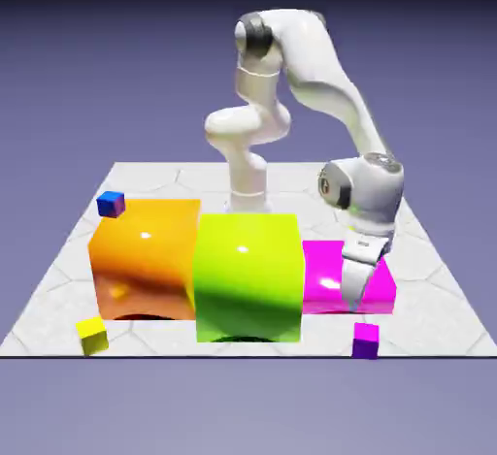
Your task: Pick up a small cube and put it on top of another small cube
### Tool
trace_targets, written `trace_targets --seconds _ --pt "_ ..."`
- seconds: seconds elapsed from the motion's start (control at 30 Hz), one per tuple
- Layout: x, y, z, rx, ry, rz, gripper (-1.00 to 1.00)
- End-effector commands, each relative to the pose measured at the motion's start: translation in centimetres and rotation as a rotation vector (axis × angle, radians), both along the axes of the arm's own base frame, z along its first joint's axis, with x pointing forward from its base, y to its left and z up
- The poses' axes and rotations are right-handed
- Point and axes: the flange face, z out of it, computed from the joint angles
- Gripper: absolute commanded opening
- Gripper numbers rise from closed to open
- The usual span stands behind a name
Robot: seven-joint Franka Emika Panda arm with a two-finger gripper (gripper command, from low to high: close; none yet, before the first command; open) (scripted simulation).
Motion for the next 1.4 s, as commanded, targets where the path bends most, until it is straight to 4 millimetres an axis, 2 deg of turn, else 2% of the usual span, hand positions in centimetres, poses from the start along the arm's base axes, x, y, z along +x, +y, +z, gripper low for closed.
trace_targets --seconds 0.0,0.03,0.1,0.23,0.27,0.3,0.43,0.7,0.93,1.03,1.1,1.23,1.27,1.3,1.33,1.37 --pt "-0.1 1.0 -1.3 -0.02 0.027 0.041 0.0" --pt "-0.2 1.9 -2.5 -0.04 0.053 0.081 0.0" --pt "-0.2 2.0 -2.7 -0.042 0.056 0.085 0.0" --pt "-0.4 1.1 -9.6 -0.042 0.056 0.085 0.0" --pt "-0.4 1.1 -9.6 -0.042 0.056 0.085 -1.0" --pt "-0.4 1.1 -9.6 -0.042 0.056 0.085 -1.0" --pt "-0.4 2.1 -2.4 -0.038 0.057 0.078 -1.0" --pt "-8.8 4.2 5.3 0.025 0.089 -0.108 -1.0" --pt "-17.1 4.2 9.8 0.003 0.083 -0.257 -1.0" --pt "-20.6 3.7 10.9 -0.025 0.066 -0.325 -1.0" --pt "-21.0 3.6 11.0 -0.029 0.063 -0.334 -1.0" --pt "-21.3 3.0 4.9 -0.03 0.063 -0.334 -1.0" --pt "-21.5 2.9 4.1 -0.029 0.063 -0.334 -1.0" --pt "-21.5 2.9 4.1 -0.029 0.063 -0.334 1.0" --pt "-21.5 2.9 4.1 -0.029 0.063 -0.334 1.0" --pt "-21.3 3.1 5.6 -0.031 0.062 -0.334 1.0"
